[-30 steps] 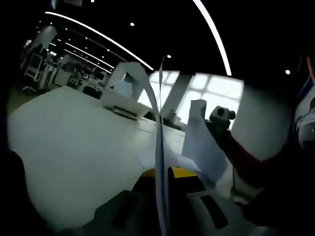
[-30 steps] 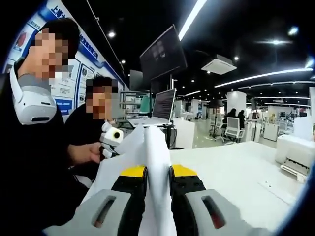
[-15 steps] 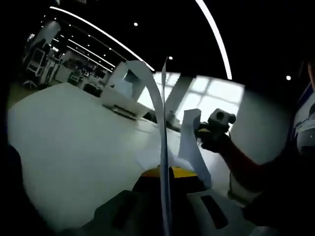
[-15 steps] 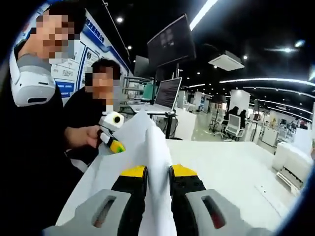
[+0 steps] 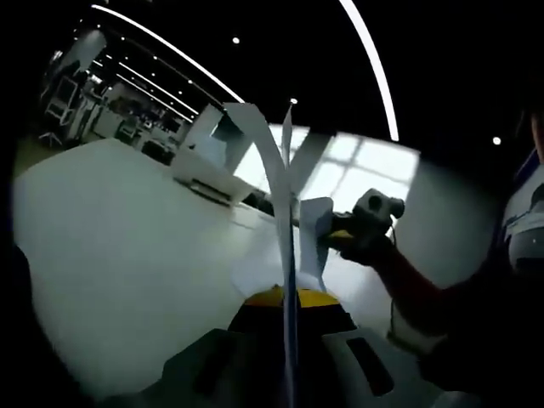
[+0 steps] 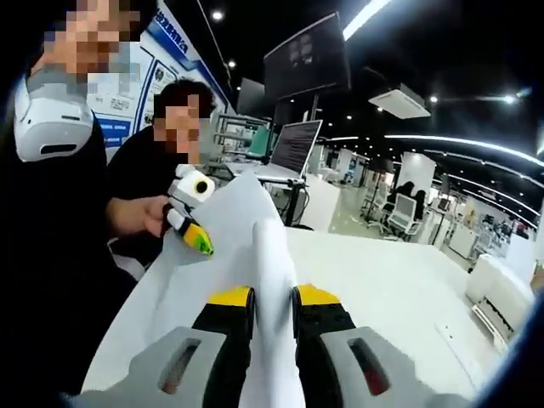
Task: Organize the stack of printing papers by aligning and flattening the scattered papers on the table
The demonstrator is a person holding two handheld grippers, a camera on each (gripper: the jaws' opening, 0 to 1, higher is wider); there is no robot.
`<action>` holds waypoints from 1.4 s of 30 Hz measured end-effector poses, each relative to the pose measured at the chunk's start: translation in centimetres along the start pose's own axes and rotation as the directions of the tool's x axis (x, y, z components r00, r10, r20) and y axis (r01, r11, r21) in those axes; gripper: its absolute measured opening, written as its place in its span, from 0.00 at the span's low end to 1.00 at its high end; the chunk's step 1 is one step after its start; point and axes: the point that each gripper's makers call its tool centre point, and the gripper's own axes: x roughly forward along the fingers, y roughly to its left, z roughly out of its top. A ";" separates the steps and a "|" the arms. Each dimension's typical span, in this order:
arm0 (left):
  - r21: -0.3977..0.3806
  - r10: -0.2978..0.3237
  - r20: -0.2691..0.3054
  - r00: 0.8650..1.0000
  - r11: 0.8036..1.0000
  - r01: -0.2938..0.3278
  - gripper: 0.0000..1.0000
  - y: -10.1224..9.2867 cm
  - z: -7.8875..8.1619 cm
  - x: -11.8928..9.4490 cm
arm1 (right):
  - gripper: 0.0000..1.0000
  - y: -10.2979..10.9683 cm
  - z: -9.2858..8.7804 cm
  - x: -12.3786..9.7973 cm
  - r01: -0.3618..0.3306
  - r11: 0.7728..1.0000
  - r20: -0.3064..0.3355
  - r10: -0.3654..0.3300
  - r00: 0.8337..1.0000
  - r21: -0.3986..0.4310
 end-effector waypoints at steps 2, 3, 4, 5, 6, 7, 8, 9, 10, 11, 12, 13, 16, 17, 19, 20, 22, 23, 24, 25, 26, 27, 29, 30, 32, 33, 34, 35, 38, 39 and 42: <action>-0.001 -0.001 0.001 1.000 1.000 0.001 0.06 0.0 0.0 0.0 | 0.14 0.0 -0.1 0.2 0.000 1.000 -0.011 0.000 1.000 -0.008; -0.003 -0.003 0.001 1.000 1.000 0.003 0.06 -0.1 0.0 0.1 | 0.14 0.1 -0.2 0.3 0.000 1.000 -0.015 0.000 1.000 -0.013; -0.004 -0.004 0.001 1.000 1.000 0.004 0.06 -0.1 0.0 0.1 | 0.14 0.1 -0.2 0.3 0.000 1.000 -0.019 0.000 1.000 -0.016; -0.007 -0.005 0.002 1.000 1.000 0.005 0.06 -0.1 0.0 0.1 | 0.14 0.1 -0.3 0.4 0.000 1.000 -0.022 -0.001 1.000 -0.018; -0.009 -0.006 0.002 1.000 1.000 0.006 0.06 -0.2 0.0 0.1 | 0.14 0.1 -0.3 0.5 0.002 1.000 -0.025 -0.003 1.000 -0.018; -0.012 -0.009 0.004 1.000 1.000 0.009 0.06 -0.2 0.0 0.1 | 0.14 0.1 -0.3 0.6 0.003 1.000 -0.026 -0.004 1.000 -0.017; -0.017 -0.011 0.005 1.000 1.000 0.011 0.06 -0.3 -0.1 0.1 | 0.14 0.1 -0.4 0.6 0.006 1.000 -0.026 -0.006 1.000 -0.014; -0.020 -0.012 0.006 1.000 1.000 0.012 0.06 -0.3 -0.1 0.1 | 0.14 0.1 -0.4 0.7 0.007 1.000 -0.026 -0.007 1.000 -0.013; -0.024 -0.014 0.008 1.000 1.000 0.014 0.06 -0.3 -0.1 0.1 | 0.14 0.2 -0.4 0.8 0.008 1.000 -0.027 -0.008 1.000 -0.013; -0.028 -0.017 0.010 1.000 0.999 0.017 0.07 -0.4 -0.1 0.1 | 0.14 0.3 -0.4 1.0 0.009 1.000 -0.031 -0.010 0.999 -0.018; -0.031 -0.019 0.013 1.000 0.999 0.019 0.07 -0.5 0.0 0.1 | 0.14 0.3 -0.4 1.1 0.010 1.000 -0.035 -0.011 0.999 -0.023; -0.034 -0.020 0.016 1.000 0.999 0.021 0.07 -0.5 0.0 0.1 | 0.14 0.4 -0.4 1.2 0.013 1.000 -0.038 -0.014 0.999 -0.029; -0.035 -0.022 0.020 1.000 0.999 0.023 0.07 -0.5 0.0 0.2 | 0.14 0.3 -0.5 1.4 0.024 0.999 -0.049 -0.027 0.998 -0.048; -0.034 -0.025 0.020 0.999 0.999 0.025 0.07 -0.6 0.0 0.2 | 0.14 0.2 -0.6 1.4 0.027 0.998 -0.052 -0.030 0.998 -0.051; -0.038 -0.029 0.020 0.999 0.999 0.030 0.07 -0.7 0.0 0.3 | 0.14 0.1 -0.6 1.5 0.036 0.998 -0.056 -0.039 0.998 -0.059; -0.040 -0.031 0.019 0.999 0.999 0.032 0.07 -0.7 -0.1 0.3 | 0.14 0.1 -0.6 1.6 0.038 0.997 -0.059 -0.042 0.997 -0.062; -0.045 -0.030 0.021 0.999 0.999 0.031 0.07 -0.7 -0.1 0.4 | 0.14 0.3 -0.8 1.9 0.040 0.996 -0.072 -0.045 0.996 -0.075; -0.048 -0.030 0.022 0.999 0.998 0.031 0.06 -0.7 -0.1 0.4 | 0.14 0.4 -0.9 2.0 0.039 0.996 -0.076 -0.044 0.996 -0.077; -0.056 -0.029 0.024 0.999 0.998 0.030 0.06 -0.6 -0.1 0.4 | 0.14 0.7 -1.1 2.2 0.037 0.996 -0.088 -0.044 0.995 -0.087; -0.061 -0.028 0.025 0.999 0.998 0.030 0.06 -0.6 -0.2 0.4 | 0.14 0.8 -1.2 2.3 0.039 0.995 -0.098 -0.048 0.994 -0.097; -0.066 -0.027 0.024 0.999 0.997 0.028 0.06 -0.5 -0.2 0.4 | 0.14 0.7 -1.3 2.4 0.046 0.993 -0.109 -0.058 0.992 -0.106; -0.069 -0.027 0.024 0.999 0.997 0.028 0.06 -0.5 -0.2 0.5 | 0.14 0.7 -1.3 2.5 0.053 0.992 -0.114 -0.066 0.991 -0.111; -0.072 -0.028 0.022 0.999 0.997 0.030 0.07 -0.6 -0.3 0.5 | 0.14 0.6 -1.3 2.6 0.064 0.991 -0.119 -0.078 0.990 -0.119; -0.070 -0.029 0.022 0.999 0.997 0.031 0.07 -0.6 -0.3 0.5 | 0.14 0.6 -1.2 2.7 0.068 0.990 -0.118 -0.082 0.990 -0.121; -0.058 -0.032 0.029 0.999 0.998 0.034 0.08 -0.8 -0.1 0.6 | 0.14 0.6 -0.9 2.9 0.078 0.988 -0.115 -0.093 0.989 -0.130; -0.059 -0.035 0.029 0.999 0.998 0.037 0.08 -0.9 -0.2 0.7 | 0.14 0.5 -0.9 2.9 0.083 0.987 -0.115 -0.099 0.988 -0.136; -0.059 -0.038 0.029 0.999 0.997 0.040 0.09 -0.9 -0.2 0.7 | 0.14 0.4 -0.9 2.9 0.088 0.986 -0.115 -0.105 0.988 -0.143; -0.060 -0.041 0.029 0.999 0.997 0.043 0.09 -1.0 -0.2 0.8 | 0.14 0.4 -0.9 2.9 0.093 0.985 -0.115 -0.110 0.987 -0.149; -0.061 -0.041 0.025 0.999 0.997 0.042 0.10 -1.0 -0.3 0.8 | 0.14 0.5 -0.7 3.3 0.096 0.981 -0.118 -0.116 0.986 -0.166; -0.060 -0.040 0.024 0.999 0.997 0.041 0.10 -1.0 -0.4 0.9 | 0.14 0.5 -0.7 3.3 0.095 0.981 -0.118 -0.116 0.986 -0.167; -0.062 -0.043 0.020 0.999 0.997 0.044 0.11 -1.1 -0.5 0.9 | 0.14 0.7 -0.6 3.6 0.096 0.982 -0.114 -0.115 0.987 -0.161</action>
